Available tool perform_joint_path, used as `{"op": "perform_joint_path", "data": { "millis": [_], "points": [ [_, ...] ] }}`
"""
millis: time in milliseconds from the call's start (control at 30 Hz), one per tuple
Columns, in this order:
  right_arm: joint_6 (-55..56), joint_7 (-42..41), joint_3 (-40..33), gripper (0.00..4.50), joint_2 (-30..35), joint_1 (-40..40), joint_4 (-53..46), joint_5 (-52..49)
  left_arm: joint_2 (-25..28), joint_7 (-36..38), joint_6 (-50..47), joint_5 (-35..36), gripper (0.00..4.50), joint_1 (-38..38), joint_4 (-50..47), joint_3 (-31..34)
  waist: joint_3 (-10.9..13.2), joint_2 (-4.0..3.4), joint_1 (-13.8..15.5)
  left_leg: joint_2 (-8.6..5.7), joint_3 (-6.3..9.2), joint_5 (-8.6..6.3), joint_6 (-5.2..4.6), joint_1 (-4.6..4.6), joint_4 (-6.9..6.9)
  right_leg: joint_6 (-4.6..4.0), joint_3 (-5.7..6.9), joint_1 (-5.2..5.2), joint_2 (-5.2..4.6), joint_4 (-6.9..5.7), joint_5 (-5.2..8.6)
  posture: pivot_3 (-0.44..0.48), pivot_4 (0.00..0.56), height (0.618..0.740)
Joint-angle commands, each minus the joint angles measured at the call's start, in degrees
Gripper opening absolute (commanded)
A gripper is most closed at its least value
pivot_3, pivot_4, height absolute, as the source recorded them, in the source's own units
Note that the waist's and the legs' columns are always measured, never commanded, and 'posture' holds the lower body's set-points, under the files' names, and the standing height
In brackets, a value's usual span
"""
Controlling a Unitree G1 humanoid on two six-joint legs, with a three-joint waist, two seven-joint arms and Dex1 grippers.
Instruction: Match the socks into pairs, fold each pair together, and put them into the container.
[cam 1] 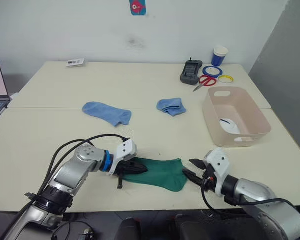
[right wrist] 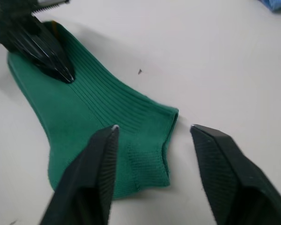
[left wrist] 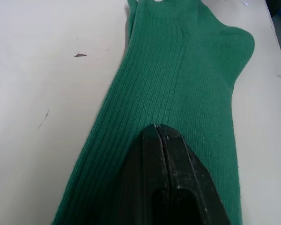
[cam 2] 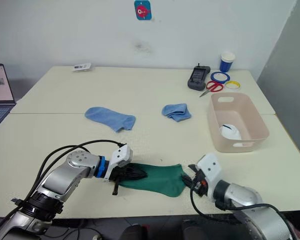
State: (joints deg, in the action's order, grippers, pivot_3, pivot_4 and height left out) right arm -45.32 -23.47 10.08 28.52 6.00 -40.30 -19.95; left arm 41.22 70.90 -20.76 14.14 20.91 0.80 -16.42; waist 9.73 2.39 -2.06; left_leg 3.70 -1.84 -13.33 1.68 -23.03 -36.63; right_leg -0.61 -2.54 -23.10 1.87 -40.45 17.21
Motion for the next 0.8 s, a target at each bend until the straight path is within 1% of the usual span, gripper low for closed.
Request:
{"op": "perform_joint_path", "data": {
  "millis": [33,100,200,233,267,433,467,600,700,800],
  "points": [
    [0.44,2.14,1.72,3.29,-0.66,0.47,1.27,2.77,0.58,-0.12,1.08,-2.78,0.00,-1.36,1.55,-1.31,0.00,0.00,-0.03,0.00,-0.02,0.00,0.00,0.00,0.00,0.01,-0.02,0.00,-0.01,0.00,0.00,0.000,0.150,0.732],
    [-0.35,2.83,2.92,3.29,-1.19,0.69,2.29,3.48,0.41,-0.36,1.14,-2.45,0.00,-1.73,0.80,-1.09,-0.02,0.01,-0.03,0.00,-0.03,0.00,0.00,-0.01,0.00,0.01,-0.04,-0.01,-0.03,0.00,0.00,0.000,0.150,0.732],
    [-0.45,2.97,5.01,2.65,-1.76,0.75,2.22,4.35,0.27,-1.23,0.28,-1.52,0.00,-2.19,-0.77,-0.09,-0.06,0.02,-0.05,0.00,0.00,0.00,0.00,0.00,0.00,0.01,0.00,0.00,-0.02,0.00,0.00,0.000,0.150,0.732],
    [-0.54,2.70,5.59,2.22,-1.82,0.75,1.71,4.27,0.28,-1.44,0.08,-1.25,0.00,-2.24,-1.28,0.32,-0.06,0.02,-0.05,0.00,0.00,0.00,0.00,0.00,0.00,0.01,0.00,0.00,-0.02,0.00,0.00,0.000,0.150,0.732],
    [-0.62,2.48,5.89,2.00,-1.87,0.75,1.35,4.20,0.30,-1.54,-0.02,-1.11,0.00,-2.27,-1.59,0.58,-0.06,0.02,-0.05,0.01,0.00,0.00,0.00,0.00,0.00,0.01,0.00,0.00,-0.01,0.00,0.00,0.000,0.150,0.732],
    [0.01,1.61,6.27,0.25,-2.07,0.34,-0.33,3.60,-0.65,-2.96,-2.98,1.75,0.00,-0.84,-3.26,3.21,-0.06,0.02,-0.05,0.01,0.00,0.00,0.00,0.00,0.01,0.01,0.01,0.00,-0.01,0.00,0.00,0.000,0.150,0.732],
    [0.48,1.59,5.35,0.04,-1.98,0.10,-0.11,3.70,-1.13,-3.29,-4.38,2.81,0.00,-0.19,-3.90,3.76,-0.05,0.02,-0.04,0.01,0.00,0.00,0.00,-0.01,0.01,0.01,0.01,-0.01,-0.01,0.00,0.00,0.000,0.150,0.732],
    [0.77,0.95,0.87,0.04,-1.38,-0.56,0.56,2.71,-2.21,-3.31,-6.04,3.86,0.00,1.81,-5.64,3.64,-0.02,0.03,0.09,-0.02,0.01,0.00,0.00,-0.10,-0.01,0.02,0.03,-0.05,-0.02,0.01,-0.01,0.000,0.150,0.732],
    [-0.83,-2.82,-6.46,0.04,1.66,-1.41,-0.16,-1.37,-3.73,-1.68,-6.42,2.78,0.00,3.86,-6.89,-0.23,0.01,0.00,0.19,-0.05,0.01,0.00,0.00,-0.15,-0.02,0.02,0.03,-0.06,-0.02,0.04,-0.01,0.000,0.150,0.732],
    [-2.31,-6.15,-9.93,0.04,4.57,-2.64,-1.46,-4.96,-5.34,-1.87,-5.25,0.15,0.00,5.10,-4.89,-3.32,0.01,0.00,0.22,-0.10,0.01,0.00,0.00,-0.21,-0.04,0.07,0.02,-0.06,-0.03,0.09,-0.04,0.000,0.150,0.732]
  ]
}}
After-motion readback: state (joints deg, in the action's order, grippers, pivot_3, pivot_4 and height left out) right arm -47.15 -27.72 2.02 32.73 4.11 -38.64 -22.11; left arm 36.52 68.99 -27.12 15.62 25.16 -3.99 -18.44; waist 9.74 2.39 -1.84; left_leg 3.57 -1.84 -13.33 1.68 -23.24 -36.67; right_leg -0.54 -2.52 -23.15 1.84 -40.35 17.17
